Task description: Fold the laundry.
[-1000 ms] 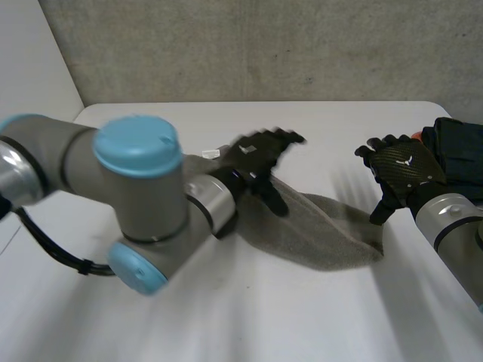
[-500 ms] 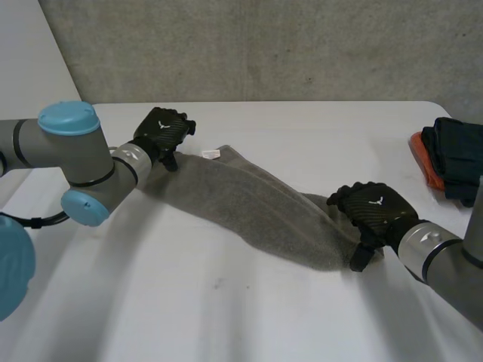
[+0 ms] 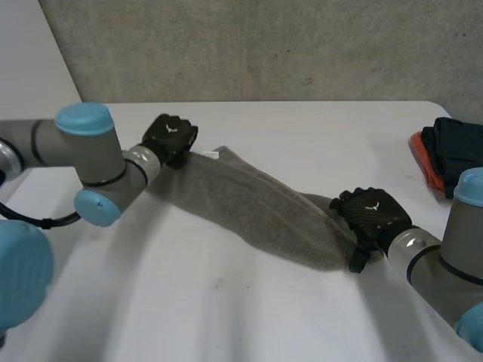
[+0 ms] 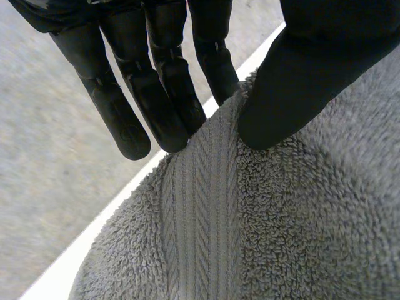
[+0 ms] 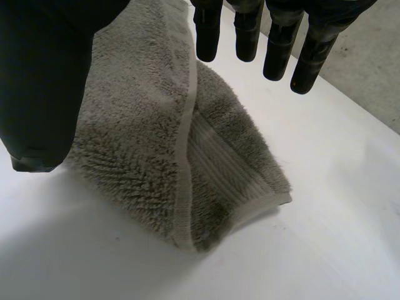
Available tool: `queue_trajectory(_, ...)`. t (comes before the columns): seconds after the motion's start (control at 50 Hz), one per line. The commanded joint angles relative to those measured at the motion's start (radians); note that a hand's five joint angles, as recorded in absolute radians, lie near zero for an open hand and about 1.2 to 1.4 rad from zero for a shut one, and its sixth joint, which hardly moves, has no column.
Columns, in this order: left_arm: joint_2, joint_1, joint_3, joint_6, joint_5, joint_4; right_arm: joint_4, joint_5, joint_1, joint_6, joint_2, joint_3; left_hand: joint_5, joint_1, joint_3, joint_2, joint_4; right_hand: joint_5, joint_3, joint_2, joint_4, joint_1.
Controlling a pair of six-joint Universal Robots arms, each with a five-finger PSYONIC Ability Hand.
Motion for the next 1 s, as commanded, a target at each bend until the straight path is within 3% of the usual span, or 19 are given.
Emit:
queue_trajectory(0.02,0.285,-0.05,-0.224,0.002,-0.048,0.004,0.012,0.008,-0.01,0.013,-0.006,-0.042,0.252,0.25,0.213,0.203,0.198,-0.059,-0.04,-0.05,-0.064,-0.03)
queue_trajectory(0.18,0.567,-0.088,-0.435,0.002,-0.051,0.004,0.192,-0.008,-0.021,0.126,-0.072,-0.136,0.252,0.25,0.213,0.203,0.198,-0.059,-0.04,-0.05,-0.064,-0.03)
queue_trajectory(0.28,0.669,-0.101,-0.499,-0.001,-0.069,0.004,0.331,-0.064,-0.07,0.256,-0.073,-0.187,0.252,0.25,0.213,0.203,0.198,-0.059,-0.04,-0.05,-0.064,-0.03)
queue_trajectory(0.44,0.752,-0.157,-0.5,-0.007,-0.141,0.004,0.34,-0.134,-0.081,0.413,-0.066,-0.187,0.252,0.25,0.213,0.203,0.198,-0.059,-0.04,-0.05,-0.064,-0.03)
queue_trajectory(0.8,0.864,-0.194,-0.494,-0.081,-0.149,0.004,0.268,-0.112,-0.05,0.412,0.138,-0.228,0.252,0.25,0.213,0.203,0.198,-0.059,-0.04,-0.05,-0.064,-0.03)
queue_trajectory(0.98,0.885,-0.188,-0.488,-0.104,-0.172,0.006,0.207,-0.031,-0.023,0.323,0.197,-0.236,0.252,0.25,0.213,0.203,0.198,-0.059,-0.04,-0.05,-0.064,-0.03)
queue_trajectory(1.0,0.887,-0.188,-0.485,-0.108,-0.176,0.006,0.193,-0.022,-0.02,0.32,0.197,-0.234,0.252,0.25,0.213,0.203,0.198,0.091,0.11,0.099,0.086,0.119)
